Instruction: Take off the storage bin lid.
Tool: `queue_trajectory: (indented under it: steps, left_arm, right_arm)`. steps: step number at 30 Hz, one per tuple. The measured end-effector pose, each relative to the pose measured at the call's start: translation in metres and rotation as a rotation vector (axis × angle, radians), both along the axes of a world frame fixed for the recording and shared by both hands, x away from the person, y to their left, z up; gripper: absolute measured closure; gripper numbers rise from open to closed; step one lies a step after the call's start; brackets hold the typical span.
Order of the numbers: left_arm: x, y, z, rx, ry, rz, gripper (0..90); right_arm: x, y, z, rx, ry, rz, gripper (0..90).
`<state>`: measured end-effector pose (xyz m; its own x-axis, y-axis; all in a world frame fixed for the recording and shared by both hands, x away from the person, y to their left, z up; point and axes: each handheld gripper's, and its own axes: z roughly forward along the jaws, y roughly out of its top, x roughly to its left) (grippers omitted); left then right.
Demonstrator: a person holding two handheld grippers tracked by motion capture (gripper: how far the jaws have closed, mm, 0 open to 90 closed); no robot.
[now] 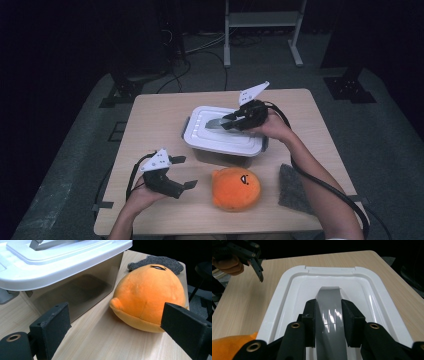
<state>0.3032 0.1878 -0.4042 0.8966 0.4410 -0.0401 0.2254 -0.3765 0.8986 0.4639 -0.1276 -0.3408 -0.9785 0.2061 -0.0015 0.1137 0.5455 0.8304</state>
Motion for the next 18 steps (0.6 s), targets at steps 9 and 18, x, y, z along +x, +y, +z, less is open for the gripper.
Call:
queue_trajectory:
  steps: [9, 18]
  left_arm:
    - [0.0001, -0.0004, -0.0005, 0.0, 0.0, -0.001, 8.3]
    - [0.0, 0.0002, -0.0003, 0.001, 0.0, 0.0, 8.3]
  right_arm:
    - [-0.0009, 0.0008, 0.0007, -0.005, -0.004, -0.006, 65.6]
    - [-0.002, 0.0022, 0.0029, 0.002, -0.006, -0.013, 65.6]
